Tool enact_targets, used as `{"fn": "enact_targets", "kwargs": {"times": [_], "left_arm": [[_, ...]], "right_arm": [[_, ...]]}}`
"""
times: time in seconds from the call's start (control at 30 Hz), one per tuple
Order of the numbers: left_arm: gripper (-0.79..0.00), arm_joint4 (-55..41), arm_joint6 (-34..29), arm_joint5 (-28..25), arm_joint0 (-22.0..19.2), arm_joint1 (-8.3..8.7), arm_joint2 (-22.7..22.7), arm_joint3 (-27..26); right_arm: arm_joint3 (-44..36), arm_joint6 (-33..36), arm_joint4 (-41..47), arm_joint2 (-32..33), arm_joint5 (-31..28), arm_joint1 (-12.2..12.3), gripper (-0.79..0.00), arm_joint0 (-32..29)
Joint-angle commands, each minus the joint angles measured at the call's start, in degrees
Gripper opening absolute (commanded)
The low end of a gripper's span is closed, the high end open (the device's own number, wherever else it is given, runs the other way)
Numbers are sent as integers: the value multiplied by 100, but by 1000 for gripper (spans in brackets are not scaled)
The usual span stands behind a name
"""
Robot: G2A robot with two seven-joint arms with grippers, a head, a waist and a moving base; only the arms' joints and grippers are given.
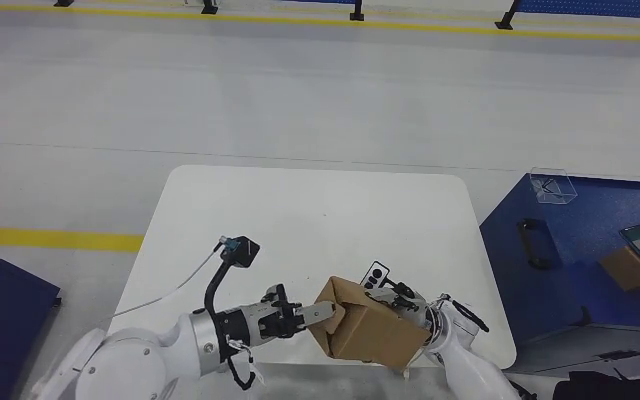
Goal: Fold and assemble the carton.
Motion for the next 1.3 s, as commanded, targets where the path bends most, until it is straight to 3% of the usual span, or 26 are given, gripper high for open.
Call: {"fn": "enact_targets", "kwargs": {"times": [0.0, 0.43, 0.97, 1.1, 1.27], "left_arm": [[0, -56, -16, 30, 23, 6, -91, 0], [0, 273, -81, 252, 17, -5, 283, 4], [0, 404, -125, 361, -422, -93, 830, 365], [0, 285, -60, 377, -389, -88, 653, 275], [0, -51, 63, 264, -39, -35, -48, 0]], "right_arm": [[0, 0, 0, 0, 0, 0, -785, 0], [0, 0, 0, 0, 0, 0, -785, 0], [0, 0, 0, 0, 0, 0, -785, 0], [0, 0, 0, 0, 0, 0, -785, 0], [0, 0, 0, 0, 0, 0, -785, 0]]}}
